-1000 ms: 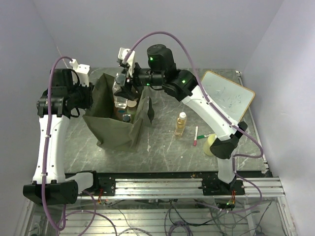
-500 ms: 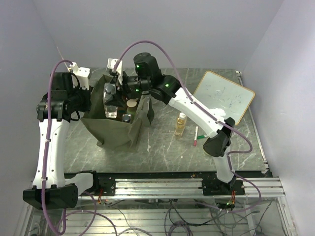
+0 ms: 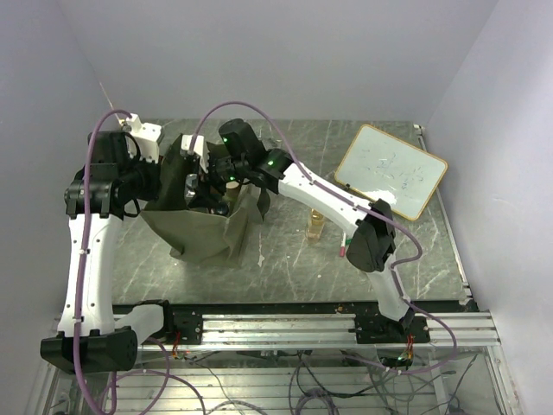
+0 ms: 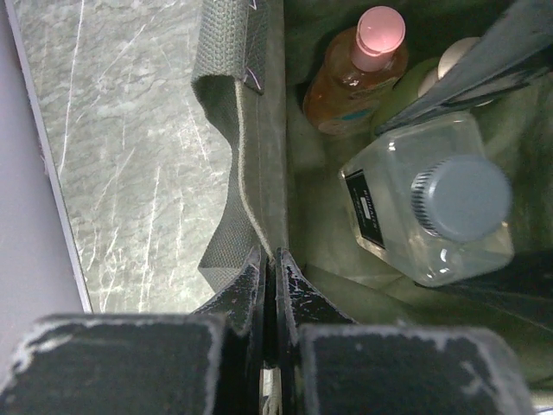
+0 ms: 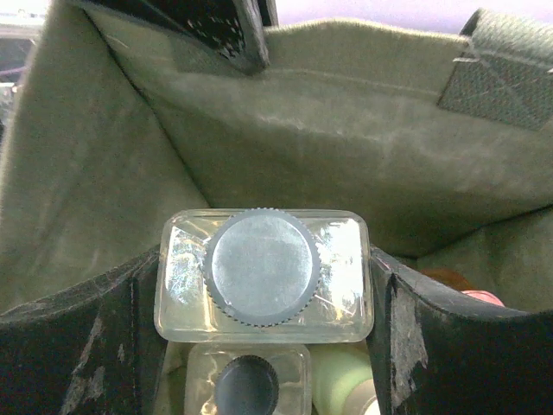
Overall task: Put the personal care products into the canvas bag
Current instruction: Place the care product in the canvas bag.
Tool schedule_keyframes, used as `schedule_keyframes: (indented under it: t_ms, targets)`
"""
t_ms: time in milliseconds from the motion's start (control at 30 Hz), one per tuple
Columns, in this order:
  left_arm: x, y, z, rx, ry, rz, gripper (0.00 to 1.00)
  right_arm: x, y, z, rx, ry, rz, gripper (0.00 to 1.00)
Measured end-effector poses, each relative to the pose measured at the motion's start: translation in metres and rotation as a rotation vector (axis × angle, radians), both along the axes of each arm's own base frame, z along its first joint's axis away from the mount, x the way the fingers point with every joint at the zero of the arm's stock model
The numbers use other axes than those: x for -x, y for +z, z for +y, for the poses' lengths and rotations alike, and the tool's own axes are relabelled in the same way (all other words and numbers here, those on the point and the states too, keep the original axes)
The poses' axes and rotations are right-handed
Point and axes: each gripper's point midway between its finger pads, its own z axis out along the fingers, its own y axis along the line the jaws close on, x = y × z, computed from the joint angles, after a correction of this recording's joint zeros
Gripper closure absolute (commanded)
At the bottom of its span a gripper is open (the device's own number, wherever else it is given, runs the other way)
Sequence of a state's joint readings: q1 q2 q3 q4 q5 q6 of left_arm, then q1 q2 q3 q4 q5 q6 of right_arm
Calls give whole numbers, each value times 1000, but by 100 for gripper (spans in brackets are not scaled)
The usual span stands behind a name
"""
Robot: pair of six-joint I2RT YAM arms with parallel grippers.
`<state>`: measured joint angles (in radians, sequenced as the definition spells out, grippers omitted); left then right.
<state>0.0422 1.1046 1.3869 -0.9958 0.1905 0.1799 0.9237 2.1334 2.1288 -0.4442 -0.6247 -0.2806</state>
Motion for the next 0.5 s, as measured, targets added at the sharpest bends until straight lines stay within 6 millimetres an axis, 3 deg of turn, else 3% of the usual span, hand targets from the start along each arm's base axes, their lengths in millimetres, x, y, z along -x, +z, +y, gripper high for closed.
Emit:
schedule_keyframes:
  t_ms: [267,500]
  targets:
    - [1,1,-3,1,-37,-7,93,-17,-37,4,38,-12,5,100]
    - [2,1,-4,6,-50,-9,93,-34,-59,-6,73,-53,4,100]
